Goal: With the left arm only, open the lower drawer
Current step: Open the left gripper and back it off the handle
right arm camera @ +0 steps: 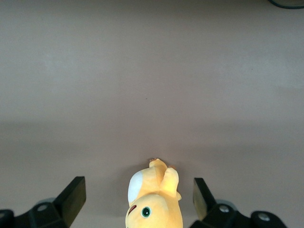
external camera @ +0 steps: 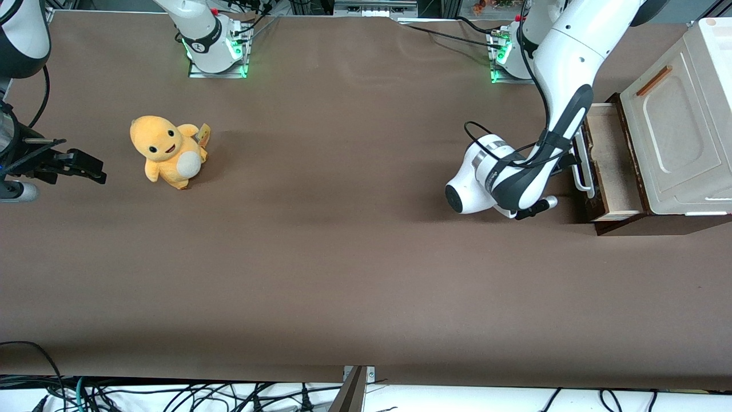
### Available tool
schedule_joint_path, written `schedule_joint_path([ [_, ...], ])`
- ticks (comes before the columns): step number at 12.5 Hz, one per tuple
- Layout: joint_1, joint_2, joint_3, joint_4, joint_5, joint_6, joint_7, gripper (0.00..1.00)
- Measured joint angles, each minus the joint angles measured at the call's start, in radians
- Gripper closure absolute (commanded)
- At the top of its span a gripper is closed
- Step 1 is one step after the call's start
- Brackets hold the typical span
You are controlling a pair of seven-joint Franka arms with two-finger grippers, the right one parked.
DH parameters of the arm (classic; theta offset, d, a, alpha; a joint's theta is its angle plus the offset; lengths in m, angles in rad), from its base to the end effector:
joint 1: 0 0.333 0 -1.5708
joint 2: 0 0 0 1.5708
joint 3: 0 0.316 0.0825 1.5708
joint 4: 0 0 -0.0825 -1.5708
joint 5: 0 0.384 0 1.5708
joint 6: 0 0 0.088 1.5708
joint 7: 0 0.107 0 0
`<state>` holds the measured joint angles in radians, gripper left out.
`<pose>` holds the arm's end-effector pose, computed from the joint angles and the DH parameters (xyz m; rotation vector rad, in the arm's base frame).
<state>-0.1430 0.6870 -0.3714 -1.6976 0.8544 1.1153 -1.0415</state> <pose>0.5303 -0.1619 0.2165 -1.8360 -0.2624 0.3869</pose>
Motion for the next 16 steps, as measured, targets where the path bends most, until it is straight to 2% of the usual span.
schedule_joint_path([
  [4,-0.007,-0.001,-0.004,0.069,-0.079,0.034,0.009,0.00],
  [16,-0.020,-0.026,-0.006,0.340,-0.177,0.036,0.297,0.00],
])
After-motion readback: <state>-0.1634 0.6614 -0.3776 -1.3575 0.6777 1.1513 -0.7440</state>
